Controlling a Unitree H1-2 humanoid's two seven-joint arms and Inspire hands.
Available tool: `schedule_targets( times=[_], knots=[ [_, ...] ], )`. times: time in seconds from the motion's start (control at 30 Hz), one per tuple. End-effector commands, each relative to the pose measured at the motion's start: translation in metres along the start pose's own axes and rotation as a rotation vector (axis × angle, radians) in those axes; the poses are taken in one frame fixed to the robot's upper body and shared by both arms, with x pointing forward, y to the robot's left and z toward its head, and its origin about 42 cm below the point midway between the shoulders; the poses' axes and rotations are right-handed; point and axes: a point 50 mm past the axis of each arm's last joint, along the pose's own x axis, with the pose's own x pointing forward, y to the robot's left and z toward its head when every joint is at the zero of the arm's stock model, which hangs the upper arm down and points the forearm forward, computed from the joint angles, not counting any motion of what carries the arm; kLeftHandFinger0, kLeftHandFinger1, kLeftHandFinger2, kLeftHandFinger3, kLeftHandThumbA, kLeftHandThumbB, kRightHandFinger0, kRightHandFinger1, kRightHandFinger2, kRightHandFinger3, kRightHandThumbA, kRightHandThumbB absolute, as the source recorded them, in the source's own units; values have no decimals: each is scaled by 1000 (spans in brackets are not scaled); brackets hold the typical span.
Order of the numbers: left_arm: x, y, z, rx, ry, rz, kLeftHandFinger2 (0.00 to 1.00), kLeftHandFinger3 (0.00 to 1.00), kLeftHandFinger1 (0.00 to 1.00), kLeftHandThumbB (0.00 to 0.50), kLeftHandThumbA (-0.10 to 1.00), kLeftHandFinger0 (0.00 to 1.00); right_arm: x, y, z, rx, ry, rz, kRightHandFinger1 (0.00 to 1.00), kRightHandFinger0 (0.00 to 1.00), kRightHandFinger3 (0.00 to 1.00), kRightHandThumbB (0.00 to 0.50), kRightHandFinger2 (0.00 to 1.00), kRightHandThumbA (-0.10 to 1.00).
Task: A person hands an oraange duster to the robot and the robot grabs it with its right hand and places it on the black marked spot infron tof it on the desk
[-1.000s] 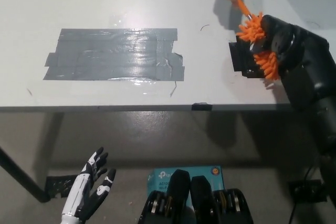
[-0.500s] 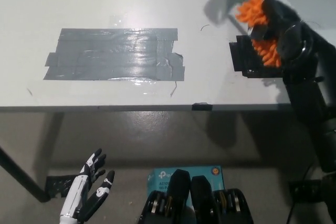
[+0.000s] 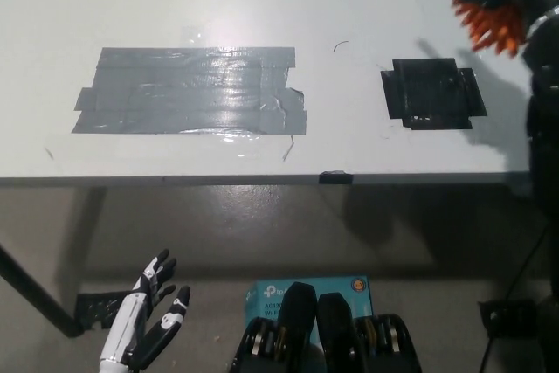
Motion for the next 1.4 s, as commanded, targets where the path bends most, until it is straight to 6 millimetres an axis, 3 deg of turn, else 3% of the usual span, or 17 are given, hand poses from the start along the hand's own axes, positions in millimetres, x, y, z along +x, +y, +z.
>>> schedule_targets(
  times=[0.0, 0.07, 0.27, 0.3, 0.4, 0.57, 0.63, 0.77, 0.83, 0.93, 0.97, 1.0, 1.03, 1.07, 1.1, 1.33, 1.37],
  knots=[
    [1, 13, 8, 29, -48, 19, 1000, 1000, 1000, 127, 588, 948, 12, -35, 19, 3, -39, -29, 665, 269, 1000, 174, 925, -100],
    [-2, 13, 9, 33, -38, 15, 1000, 1000, 1000, 141, 594, 953, 26, -26, 3, 19, 14, 34, 591, 139, 1000, 155, 925, -100],
    [-3, 15, 8, 32, -38, 19, 1000, 1000, 1000, 147, 599, 952, 63, 1, -36, 23, 183, 94, 657, 194, 1000, 198, 981, -100],
    [-3, 15, 8, 33, -39, 18, 1000, 1000, 1000, 152, 600, 950, 65, 4, -39, 20, 195, 100, 701, 286, 1000, 188, 984, -100],
    [0, 15, 10, 37, -48, 16, 1000, 1000, 1000, 156, 603, 946, 83, 22, -63, -23, 270, 162, 486, 123, 1000, 157, 751, -100],
    [1, 15, 11, 43, -53, 20, 1000, 1000, 997, 158, 610, 946, 94, 45, -90, -16, 359, 208, 544, 232, 1000, 146, 670, -100],
    [2, 15, 12, 44, -52, 21, 1000, 1000, 998, 152, 606, 946, 96, 57, -103, -2, 404, 223, 459, 103, 1000, 147, 589, -100],
    [5, 15, 14, 47, -58, 19, 1000, 1000, 992, 149, 601, 947, 97, 68, -120, 9, 464, 237, 437, 2, 1000, 156, 581, -100],
    [5, 15, 14, 48, -60, 20, 1000, 1000, 985, 154, 599, 941, 97, 72, -124, 16, 465, 226, 586, 100, 1000, 156, 773, -100],
    [9, 16, 15, 50, -68, 21, 1000, 1000, 985, 153, 600, 943, 99, 73, -125, 32, 451, 193, 632, 153, 929, 160, 801, -100],
    [10, 15, 15, 47, -66, 18, 1000, 1000, 990, 156, 607, 946, 99, 74, -124, 49, 454, 177, 718, 305, 968, 188, 863, -59],
    [8, 14, 15, 44, -62, 15, 1000, 1000, 990, 156, 610, 947, 99, 76, -125, 78, 463, 187, 855, 441, 1000, 231, 1000, 93],
    [7, 13, 14, 43, -57, 11, 1000, 1000, 989, 158, 621, 946, 98, 78, -127, 118, 475, 210, 1000, 648, 1000, 279, 1000, 262],
    [6, 12, 14, 45, -55, 9, 1000, 1000, 988, 158, 627, 946, 99, 78, -126, 128, 479, 223, 1000, 861, 1000, 329, 1000, 428],
    [6, 12, 15, 48, -56, 7, 1000, 1000, 984, 159, 638, 943, 100, 78, -125, 137, 482, 234, 1000, 954, 1000, 355, 1000, 504],
    [10, 13, 15, 35, -59, 13, 1000, 1000, 993, 151, 647, 948, 102, 74, -115, 108, 428, 232, 1000, 1000, 1000, 371, 1000, 952],
    [10, 13, 15, 34, -60, 12, 1000, 1000, 993, 151, 647, 948, 102, 73, -115, 105, 423, 230, 1000, 1000, 1000, 371, 1000, 952]
  ],
)
